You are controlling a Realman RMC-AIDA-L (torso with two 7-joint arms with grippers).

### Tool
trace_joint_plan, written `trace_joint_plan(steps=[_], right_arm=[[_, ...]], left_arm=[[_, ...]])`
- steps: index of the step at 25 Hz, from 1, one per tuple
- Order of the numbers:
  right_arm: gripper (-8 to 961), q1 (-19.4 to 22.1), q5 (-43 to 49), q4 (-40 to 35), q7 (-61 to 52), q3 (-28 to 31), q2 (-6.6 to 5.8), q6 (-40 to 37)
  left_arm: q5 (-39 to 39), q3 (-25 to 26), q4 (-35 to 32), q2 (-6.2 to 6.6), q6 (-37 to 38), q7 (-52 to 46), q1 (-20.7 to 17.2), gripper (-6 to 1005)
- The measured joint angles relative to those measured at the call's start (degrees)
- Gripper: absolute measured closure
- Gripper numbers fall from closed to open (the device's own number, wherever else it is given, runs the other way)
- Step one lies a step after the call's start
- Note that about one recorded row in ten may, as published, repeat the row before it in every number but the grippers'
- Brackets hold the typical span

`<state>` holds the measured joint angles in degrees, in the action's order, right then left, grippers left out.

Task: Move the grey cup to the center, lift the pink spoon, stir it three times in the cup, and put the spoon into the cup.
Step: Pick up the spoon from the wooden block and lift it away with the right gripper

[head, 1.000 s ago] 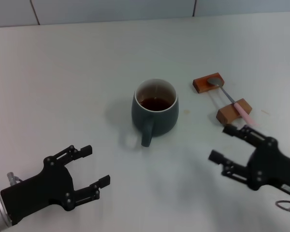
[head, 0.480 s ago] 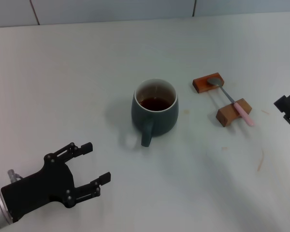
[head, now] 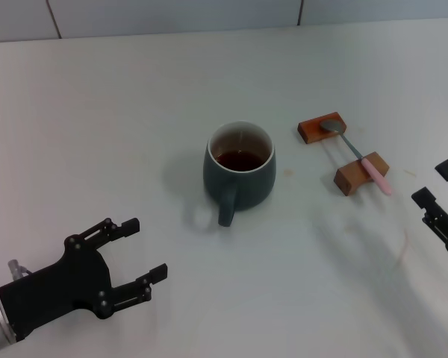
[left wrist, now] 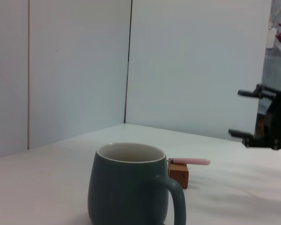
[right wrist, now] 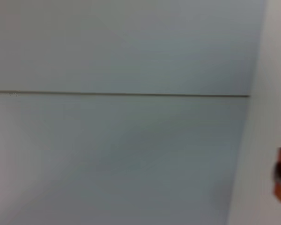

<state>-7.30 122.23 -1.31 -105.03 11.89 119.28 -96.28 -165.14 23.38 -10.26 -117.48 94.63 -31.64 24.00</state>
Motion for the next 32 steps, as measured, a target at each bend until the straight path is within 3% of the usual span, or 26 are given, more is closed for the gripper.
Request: trace_joint_plan(steps=[13,32], right_arm=[[171,-2.24,0.40,1.11,-1.50,-0.50,-0.01,10.64],[186,-6.42,0.58,2.11,-1.58,-1.83,-0.01,17.20]], left_arm=[[0.18,0.74,-0.11,0.15,0.09,0.00,0.00,178],[0.62,1.67,-0.20,0.23,0.12,0.00,-0.29,178]])
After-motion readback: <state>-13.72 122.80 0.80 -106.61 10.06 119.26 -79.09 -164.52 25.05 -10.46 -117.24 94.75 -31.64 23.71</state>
